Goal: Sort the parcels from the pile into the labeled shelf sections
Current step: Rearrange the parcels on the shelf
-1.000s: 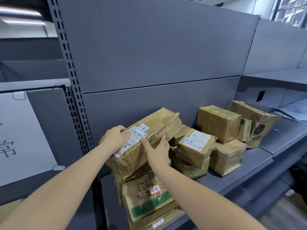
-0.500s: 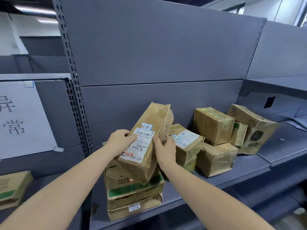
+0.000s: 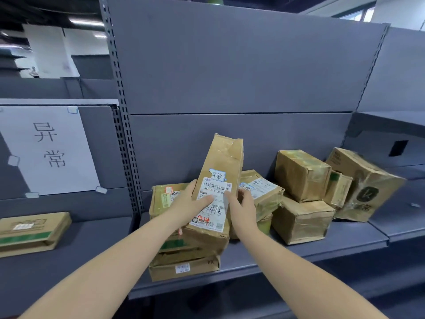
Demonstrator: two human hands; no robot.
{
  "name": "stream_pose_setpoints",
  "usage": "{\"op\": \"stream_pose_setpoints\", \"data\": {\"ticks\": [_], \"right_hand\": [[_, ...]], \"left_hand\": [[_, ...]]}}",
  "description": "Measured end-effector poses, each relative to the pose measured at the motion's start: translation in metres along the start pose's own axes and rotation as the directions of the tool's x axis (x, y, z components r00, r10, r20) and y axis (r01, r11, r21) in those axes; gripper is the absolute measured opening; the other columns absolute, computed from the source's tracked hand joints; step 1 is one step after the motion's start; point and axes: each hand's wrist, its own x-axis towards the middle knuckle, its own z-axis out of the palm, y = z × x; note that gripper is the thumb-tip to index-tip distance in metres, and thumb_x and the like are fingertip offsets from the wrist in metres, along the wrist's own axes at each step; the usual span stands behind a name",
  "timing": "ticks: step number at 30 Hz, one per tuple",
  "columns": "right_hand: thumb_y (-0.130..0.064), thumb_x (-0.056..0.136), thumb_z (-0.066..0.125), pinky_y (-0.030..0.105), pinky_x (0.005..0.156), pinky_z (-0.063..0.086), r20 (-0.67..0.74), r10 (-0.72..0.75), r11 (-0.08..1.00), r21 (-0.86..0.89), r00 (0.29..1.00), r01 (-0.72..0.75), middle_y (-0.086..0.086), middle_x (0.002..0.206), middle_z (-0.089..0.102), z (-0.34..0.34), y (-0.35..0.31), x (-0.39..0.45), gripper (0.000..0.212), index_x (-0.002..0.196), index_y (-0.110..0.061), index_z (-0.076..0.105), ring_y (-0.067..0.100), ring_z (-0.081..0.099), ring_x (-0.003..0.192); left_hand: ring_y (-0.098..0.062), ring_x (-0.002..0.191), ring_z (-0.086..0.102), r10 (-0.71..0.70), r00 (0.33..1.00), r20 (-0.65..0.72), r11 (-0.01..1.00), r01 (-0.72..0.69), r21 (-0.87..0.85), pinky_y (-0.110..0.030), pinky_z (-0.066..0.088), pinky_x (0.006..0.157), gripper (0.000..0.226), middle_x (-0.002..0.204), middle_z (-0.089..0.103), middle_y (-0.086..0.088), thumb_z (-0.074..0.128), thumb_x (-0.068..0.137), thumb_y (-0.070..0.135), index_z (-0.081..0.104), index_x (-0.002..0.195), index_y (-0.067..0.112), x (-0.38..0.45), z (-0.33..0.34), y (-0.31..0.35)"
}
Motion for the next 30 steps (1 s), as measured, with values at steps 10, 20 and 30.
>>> {"op": "stream_pose_setpoints", "data": {"ticks": [10, 20, 30], "right_hand": [[-0.043, 0.093, 0.058, 0.024, 0.085, 0.049, 0.27, 0.095, 0.994, 0.031, 0.958, -0.107, -0.01, 0.129, 0.062, -0.006, 0.021, -0.005, 0.06, 0.148, -0.035, 0.036, 0.009, 0.061, 0.111], [-0.059, 0.092, 0.049, 0.044, 0.108, 0.043, 0.335, 0.1, 0.994, -0.077, 0.937, -0.079, -0.007, 0.143, 0.051, 0.001, 0.036, -0.014, 0.068, 0.151, -0.045, 0.018, 0.017, 0.053, 0.126], [-0.074, 0.079, 0.051, 0.044, 0.104, 0.047, 0.339, 0.107, 0.992, -0.095, 0.935, -0.079, -0.008, 0.138, 0.056, 0.004, 0.052, -0.013, 0.085, 0.151, -0.041, 0.02, 0.014, 0.058, 0.119]], "left_hand": [[0.002, 0.113, 0.055, 0.068, 0.997, -0.042, 0.996, -0.07, -0.048, -0.028, 0.051, 0.094, 0.072, 0.124, 0.055, 0.025, 0.072, 0.084, 0.024, 0.021, 0.111, 0.067, -0.038, 0.023, -0.018], [-0.004, 0.128, 0.048, -0.008, 0.993, -0.12, 0.999, 0.002, -0.048, -0.042, 0.045, 0.106, 0.113, 0.142, 0.047, 0.02, 0.071, 0.067, 0.064, -0.004, 0.149, 0.047, -0.043, 0.033, -0.06], [-0.004, 0.13, 0.045, -0.006, 0.988, -0.157, 1.0, 0.004, -0.015, -0.043, 0.044, 0.106, 0.116, 0.146, 0.042, 0.018, 0.069, 0.066, 0.066, -0.011, 0.148, 0.049, -0.044, 0.041, -0.071]]}}
